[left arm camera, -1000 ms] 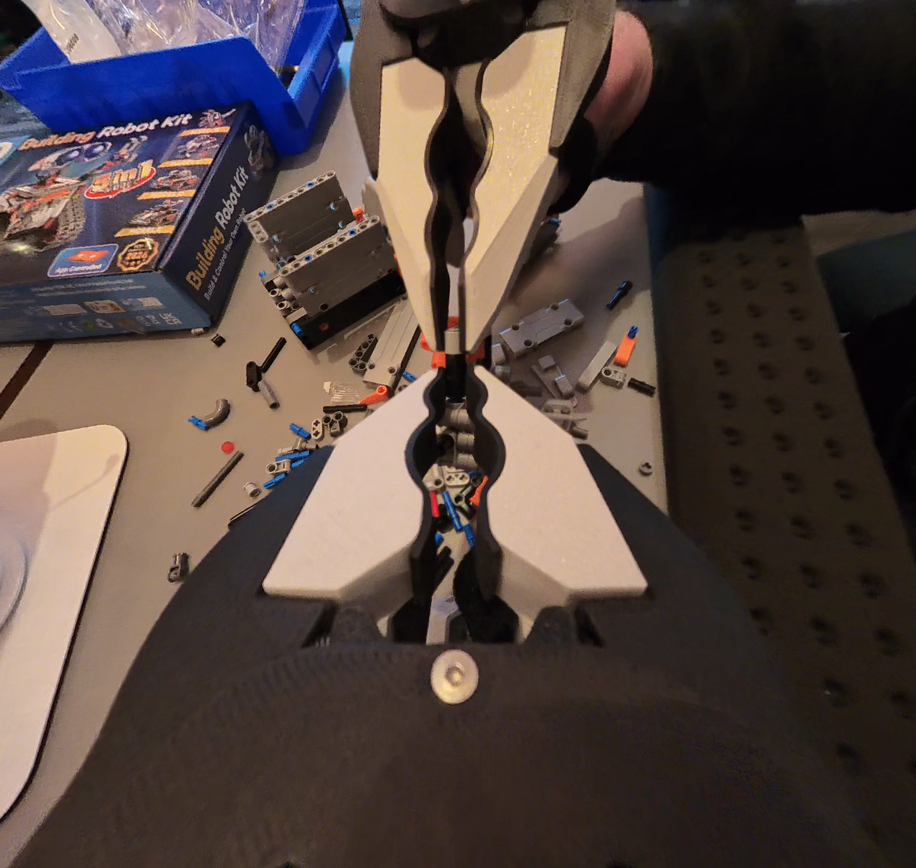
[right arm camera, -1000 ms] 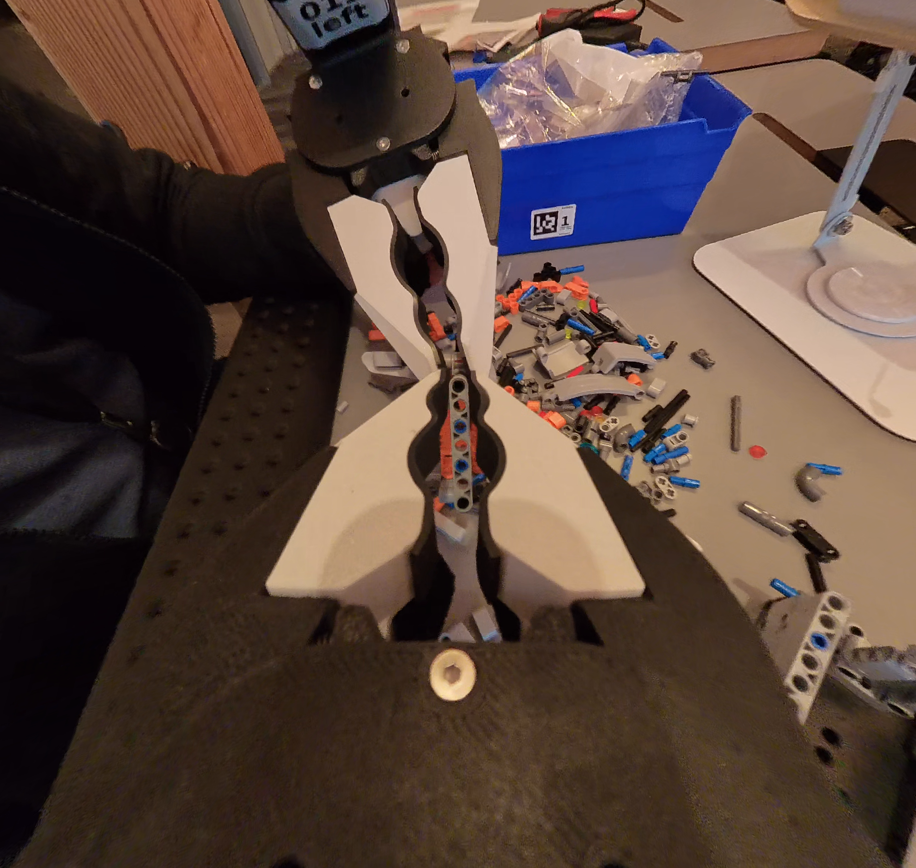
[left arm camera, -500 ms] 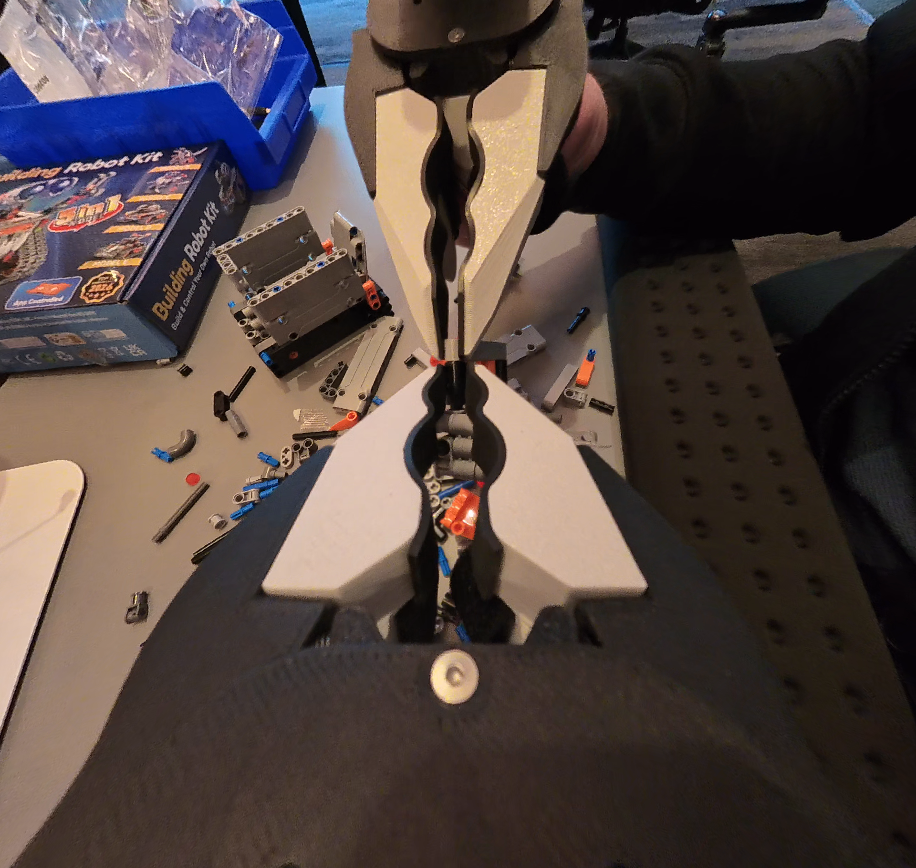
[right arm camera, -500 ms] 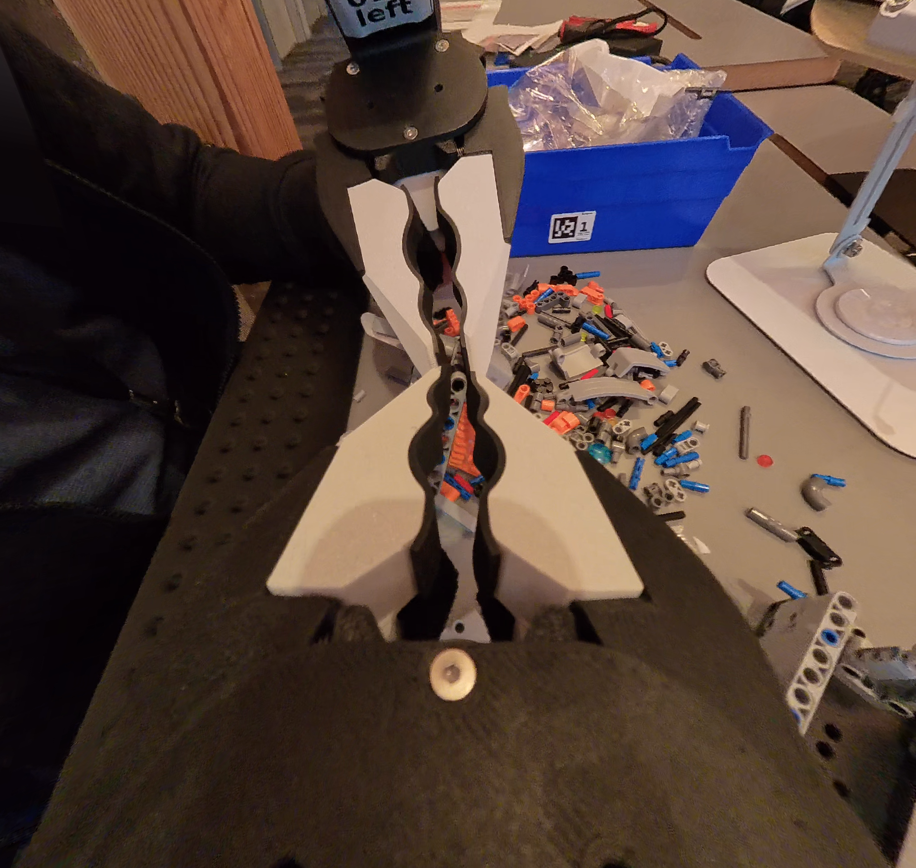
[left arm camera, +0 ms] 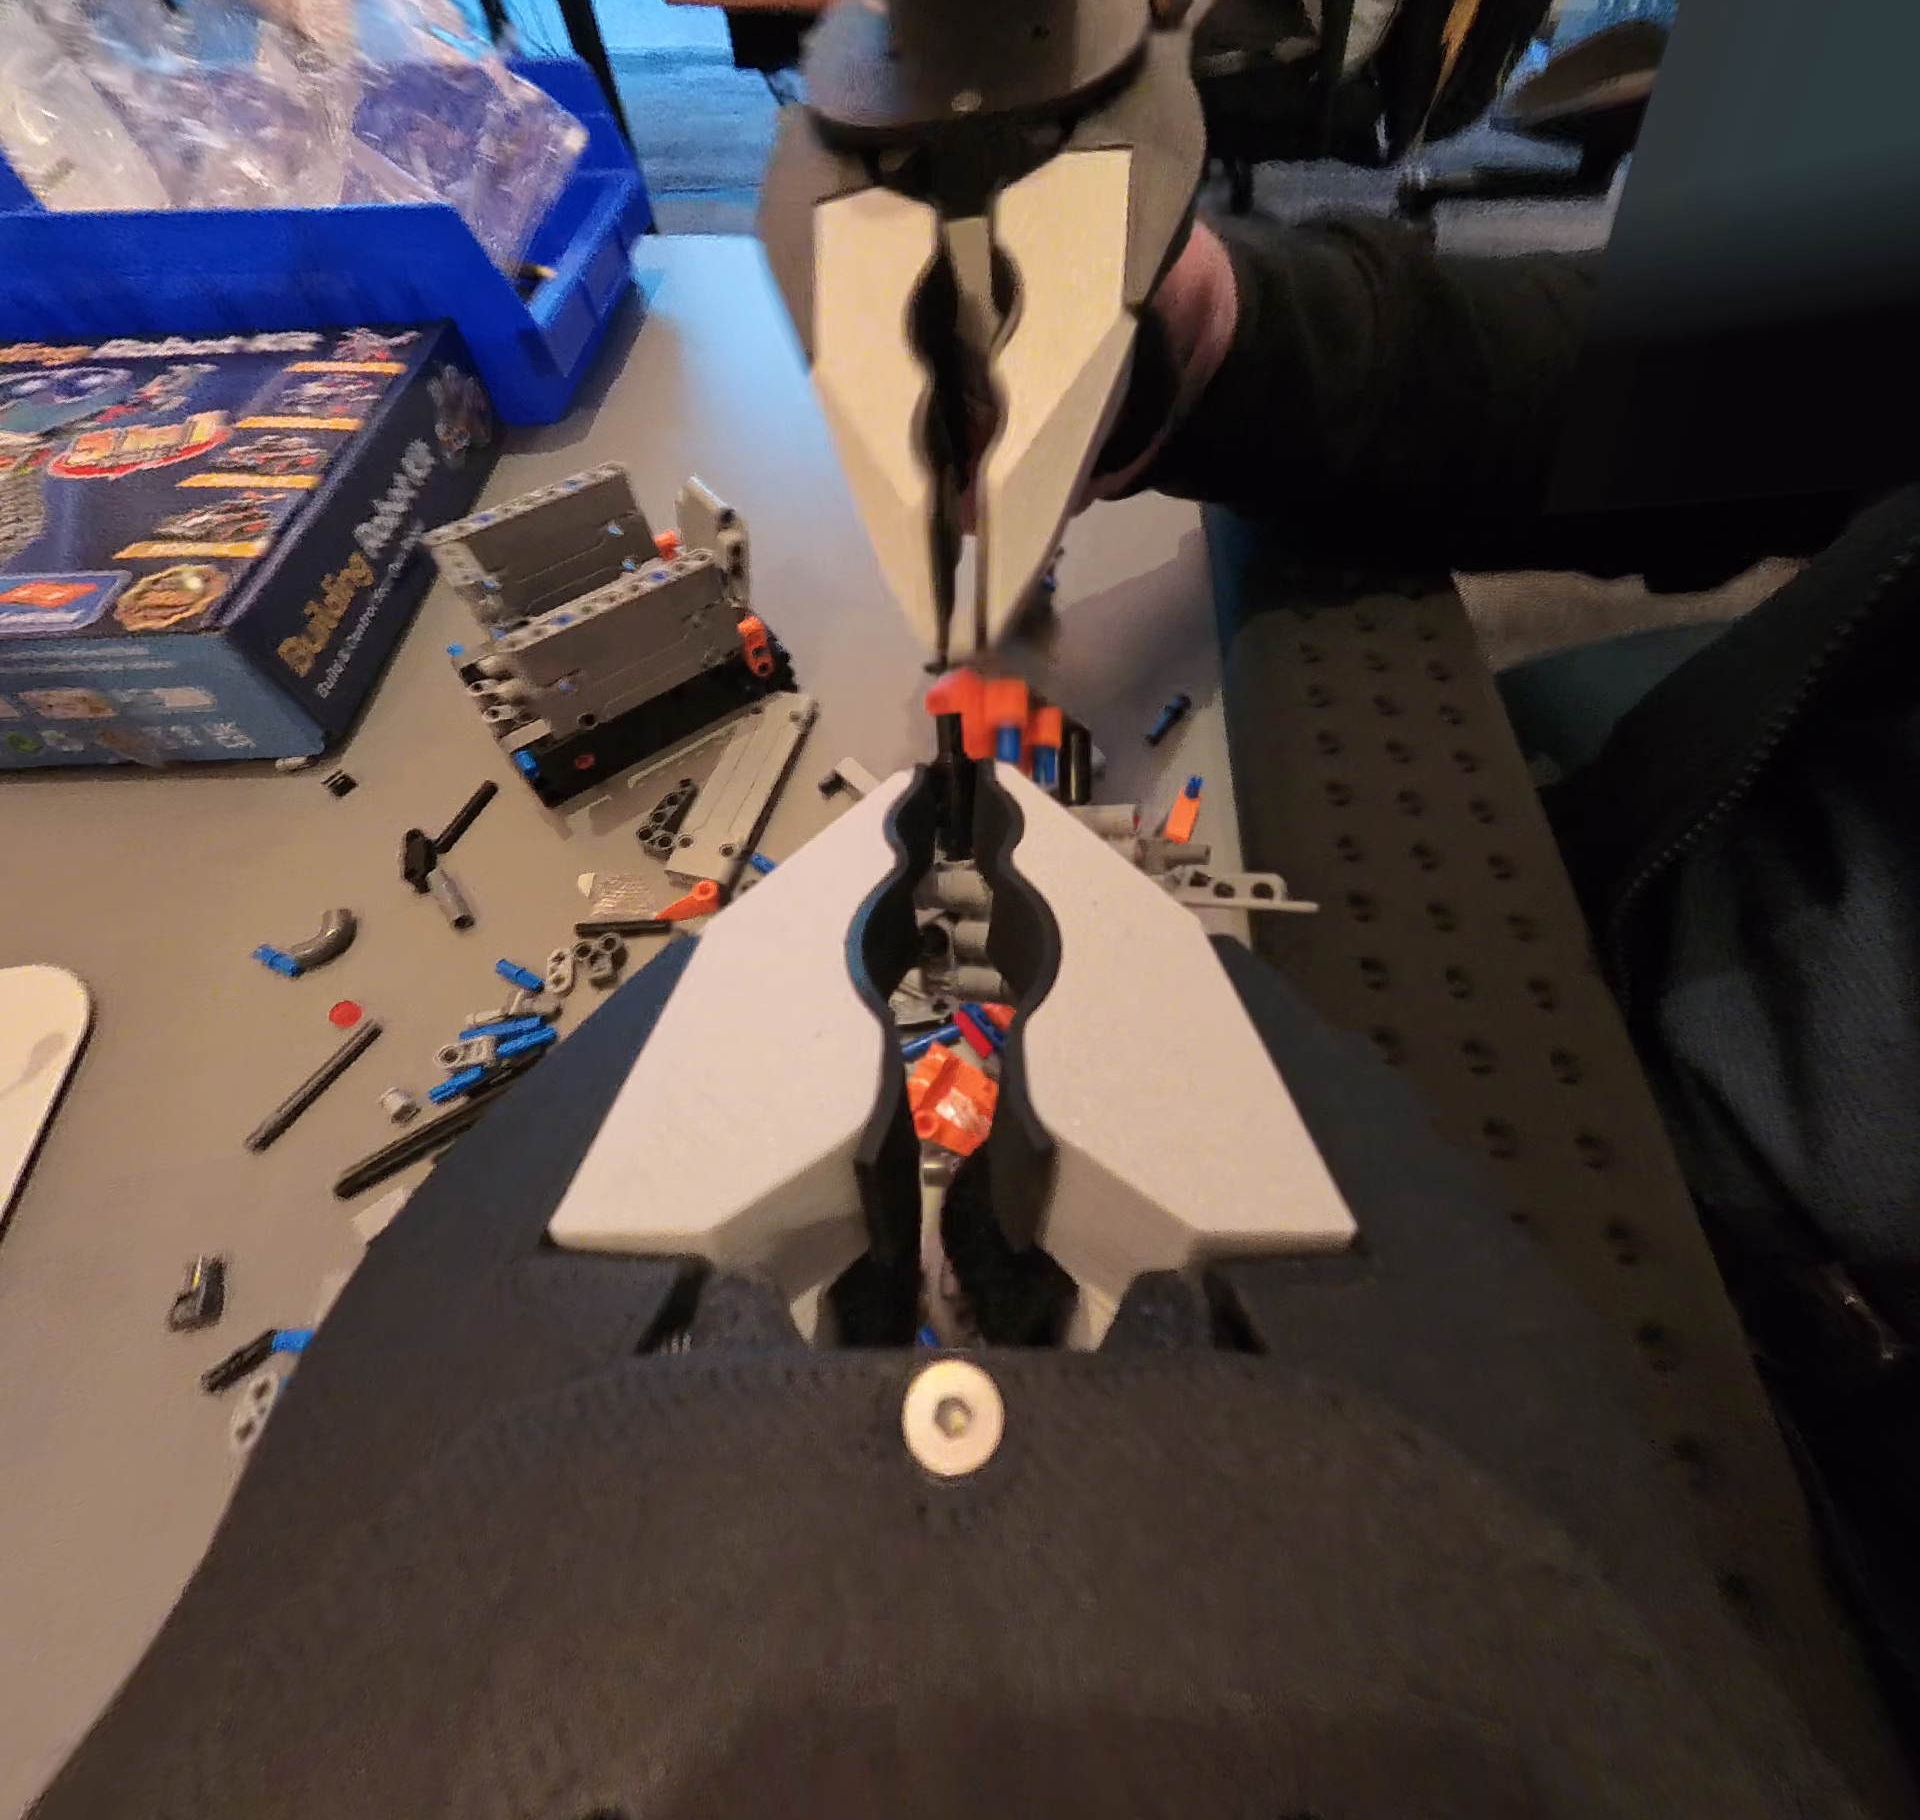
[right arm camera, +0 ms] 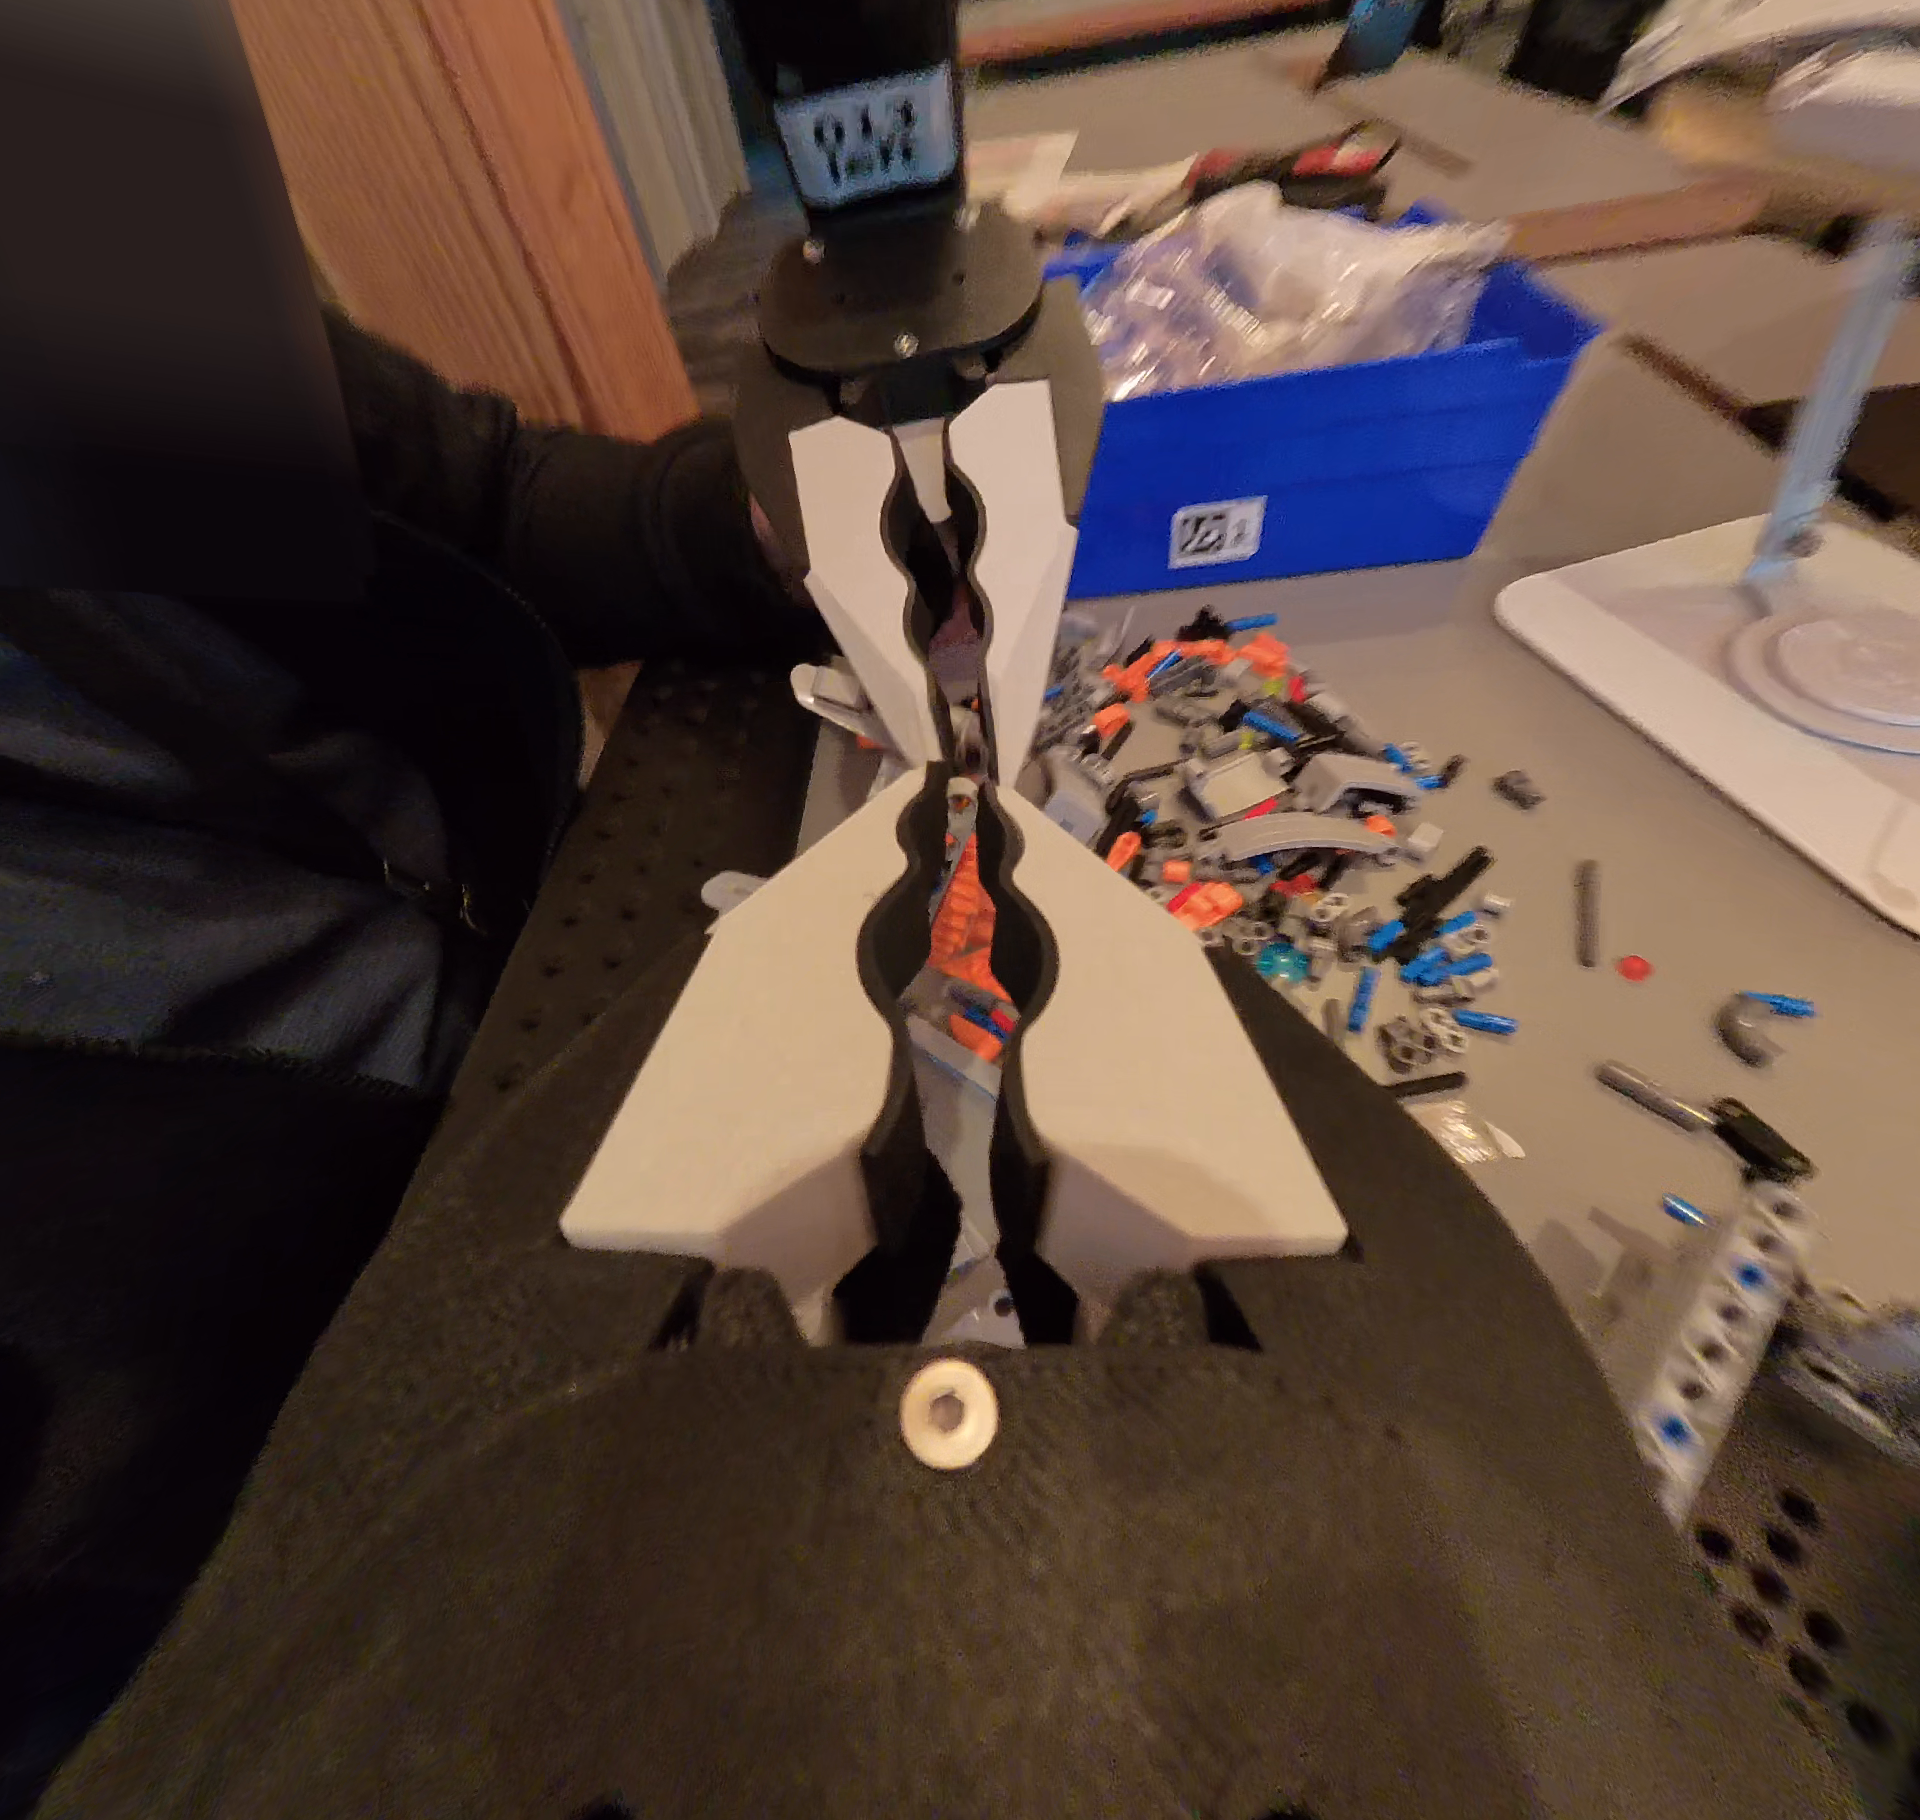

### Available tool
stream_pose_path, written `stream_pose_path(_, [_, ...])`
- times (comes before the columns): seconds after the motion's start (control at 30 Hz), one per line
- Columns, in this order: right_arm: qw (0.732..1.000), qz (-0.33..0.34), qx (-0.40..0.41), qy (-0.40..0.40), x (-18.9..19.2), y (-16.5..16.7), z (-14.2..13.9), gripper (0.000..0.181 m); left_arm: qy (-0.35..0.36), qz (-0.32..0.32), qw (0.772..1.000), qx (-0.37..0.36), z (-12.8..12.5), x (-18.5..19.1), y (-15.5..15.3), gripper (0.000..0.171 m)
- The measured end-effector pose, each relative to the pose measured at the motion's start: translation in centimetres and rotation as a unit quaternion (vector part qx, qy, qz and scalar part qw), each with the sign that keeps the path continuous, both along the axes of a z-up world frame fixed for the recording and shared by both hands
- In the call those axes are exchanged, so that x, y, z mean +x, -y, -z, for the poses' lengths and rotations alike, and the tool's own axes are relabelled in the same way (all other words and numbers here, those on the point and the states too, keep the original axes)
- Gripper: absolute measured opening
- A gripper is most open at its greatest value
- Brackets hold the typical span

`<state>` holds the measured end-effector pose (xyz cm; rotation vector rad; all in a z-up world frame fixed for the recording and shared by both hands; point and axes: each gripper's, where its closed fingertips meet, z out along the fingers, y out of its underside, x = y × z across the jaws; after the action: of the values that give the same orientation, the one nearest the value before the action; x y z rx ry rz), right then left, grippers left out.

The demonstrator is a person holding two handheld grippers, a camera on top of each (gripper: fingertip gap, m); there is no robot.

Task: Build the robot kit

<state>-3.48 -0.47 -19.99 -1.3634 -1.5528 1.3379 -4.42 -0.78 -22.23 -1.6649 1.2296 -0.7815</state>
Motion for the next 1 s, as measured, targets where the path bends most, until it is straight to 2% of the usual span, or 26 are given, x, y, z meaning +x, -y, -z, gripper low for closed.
stream_pose_path(0.03, [1.0,0.005,-0.013,-0.021,0.8,-0.5,-0.8,0.0,0.042,-0.004,0.999,-0.019,-1.1,-0.8,-0.3,0.004])
stream_pose_path(0.07, [0.999,0.002,-0.02,-0.035,1.0,-0.5,-1.4,0.0,0.046,-0.012,0.999,-0.027,-1.3,-1.3,-0.8,0.005])
stream_pose_path(0.17, [1.0,-0.005,-0.001,-0.008,-0.1,0.1,-0.3,0.0,0.012,0.007,1.0,-0.026,-0.1,-0.1,-0.9,0.005])
stream_pose_path(0.27, [0.999,0.032,-0.01,0.002,0.3,-1.5,0.5,0.0,0.012,-0.008,0.999,-0.031,0.5,-0.8,-1.6,0.005])
stream_pose_path(0.3, [0.999,0.037,-0.003,0.008,0.4,-1.7,0.4,0.007,0.015,-0.008,0.999,-0.031,0.4,-0.8,-1.6,0.005])
stream_pose_path(0.37, [0.997,0.042,0.02,0.06,0.5,-1.9,2.2,0.016,0.012,-0.008,0.999,-0.037,0.7,-0.7,-1.8,0.005])
stream_pose_path(0.47, [0.994,0.035,-0.005,0.104,0.5,-1.7,4.1,0.03,0.022,-0.01,0.999,-0.038,0.8,-0.8,-2.1,0.005])
stream_pose_path(0.6, [0.993,0.036,0.003,0.114,0.1,-1.6,4.8,0.007,0.052,-0.006,0.997,-0.053,0.4,-0.7,-2.4,0.005])
stream_pose_path(0.67, [0.993,0.033,-0.001,0.117,-0.1,-1.4,4.9,0.006,0.06,-0.006,0.996,-0.06,0.3,-0.9,-2.5,0.005])
stream_pose_path(0.9, [0.996,0.031,-0.071,0.045,-0.5,-1.7,2.7,0.005,0.133,-0.02,0.988,-0.076,-1.8,-1.8,-3.5,0.011])
stream_pose_path(1.0, [0.995,0.042,-0.089,0.023,-0.4,-2.3,2.0,0.005,0.163,-0.048,0.982,-0.084,-2.6,-3.1,-4.4,0.03])
